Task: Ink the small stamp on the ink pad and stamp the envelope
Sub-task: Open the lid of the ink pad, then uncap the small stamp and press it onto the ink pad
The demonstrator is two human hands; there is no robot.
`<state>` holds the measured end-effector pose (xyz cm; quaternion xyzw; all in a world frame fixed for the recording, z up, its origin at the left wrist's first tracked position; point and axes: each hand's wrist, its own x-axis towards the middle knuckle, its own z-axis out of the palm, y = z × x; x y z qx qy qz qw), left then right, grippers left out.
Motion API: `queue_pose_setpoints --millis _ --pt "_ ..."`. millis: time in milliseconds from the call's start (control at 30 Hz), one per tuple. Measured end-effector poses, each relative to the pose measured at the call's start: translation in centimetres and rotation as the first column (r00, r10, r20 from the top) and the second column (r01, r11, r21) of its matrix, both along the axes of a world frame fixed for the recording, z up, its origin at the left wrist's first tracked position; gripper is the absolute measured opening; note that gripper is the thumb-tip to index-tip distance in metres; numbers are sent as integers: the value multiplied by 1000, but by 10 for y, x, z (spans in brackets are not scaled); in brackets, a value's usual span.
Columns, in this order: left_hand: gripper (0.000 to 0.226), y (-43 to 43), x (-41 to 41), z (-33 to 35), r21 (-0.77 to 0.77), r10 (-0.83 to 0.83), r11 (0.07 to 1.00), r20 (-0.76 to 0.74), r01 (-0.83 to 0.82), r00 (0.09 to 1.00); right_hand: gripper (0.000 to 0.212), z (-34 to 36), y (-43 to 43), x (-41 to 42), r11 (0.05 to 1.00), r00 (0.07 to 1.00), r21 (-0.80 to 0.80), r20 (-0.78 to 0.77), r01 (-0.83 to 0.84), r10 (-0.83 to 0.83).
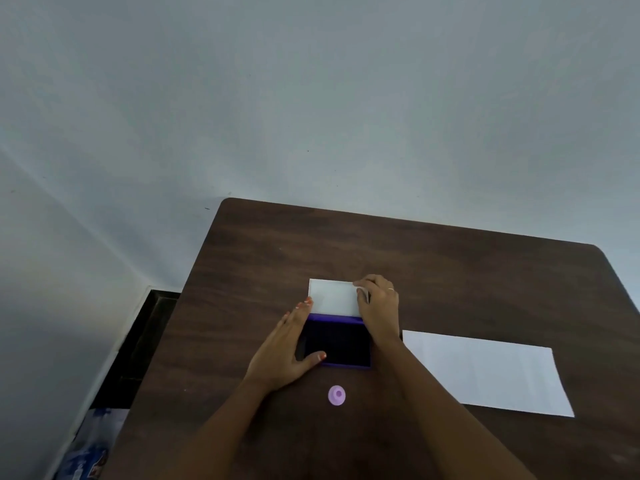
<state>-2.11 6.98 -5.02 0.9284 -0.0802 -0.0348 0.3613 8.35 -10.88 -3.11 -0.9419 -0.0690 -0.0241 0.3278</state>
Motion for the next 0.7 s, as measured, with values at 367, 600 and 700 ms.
queue_pose_setpoints --millis 367,600,700 --pt "35 -12 -14 11 97 184 976 110 -195 977 17 16 -12 -74 985 985 17 2 -170 170" --pt "33 -21 -41 26 36 241 968 117 -247 963 29 13 -15 -133 924 927 -73 -21 -375 375" --pt "31 -25 -52 28 -5 202 979 57 -202 978 29 8 -16 -147 932 935 -68 -55 -355 352"
